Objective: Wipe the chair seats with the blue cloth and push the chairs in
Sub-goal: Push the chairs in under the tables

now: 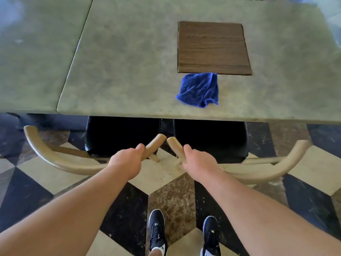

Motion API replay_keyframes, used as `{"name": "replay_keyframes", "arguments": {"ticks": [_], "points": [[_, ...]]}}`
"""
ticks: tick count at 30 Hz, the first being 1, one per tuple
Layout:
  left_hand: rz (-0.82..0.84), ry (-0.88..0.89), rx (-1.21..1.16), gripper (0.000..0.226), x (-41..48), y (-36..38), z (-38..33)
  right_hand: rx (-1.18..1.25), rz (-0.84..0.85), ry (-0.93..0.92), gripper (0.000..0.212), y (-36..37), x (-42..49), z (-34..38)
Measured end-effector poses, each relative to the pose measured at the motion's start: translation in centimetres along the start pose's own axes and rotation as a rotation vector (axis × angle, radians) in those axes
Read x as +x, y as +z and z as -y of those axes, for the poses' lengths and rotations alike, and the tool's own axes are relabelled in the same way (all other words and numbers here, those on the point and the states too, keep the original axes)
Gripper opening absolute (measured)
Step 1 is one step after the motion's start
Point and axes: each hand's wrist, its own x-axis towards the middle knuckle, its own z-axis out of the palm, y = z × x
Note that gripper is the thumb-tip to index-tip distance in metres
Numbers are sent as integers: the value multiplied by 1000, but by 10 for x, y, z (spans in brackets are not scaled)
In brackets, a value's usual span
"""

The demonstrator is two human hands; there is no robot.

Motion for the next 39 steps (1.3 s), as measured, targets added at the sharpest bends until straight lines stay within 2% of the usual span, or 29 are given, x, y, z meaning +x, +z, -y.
{"name": "replay_keyframes", "arguments": {"ticks": [3,10,18,30,36,37,39], "points": [[-63,-6,4,45,4,1,4,-11,-46,-31,37,-3,12,4],[-59,69,10,40,7,6,5,-56,-46,-15,41,-7,13,0],[-41,126,-24,38,20,6,11,-55,-25,50,35,-14,15,5],[-60,90,19,41,16,11,1,-48,-10,63,40,-11,10,-2],[-26,56,144,50,17,0,-8,-54,44,82,38,-18,6,1],[-16,41,153,49,16,-2,-12,-49,48,81,39,-20,4,3],[-13,32,151,48,14,-9,-19,-72,65,54,56,-27,-2,2]]}}
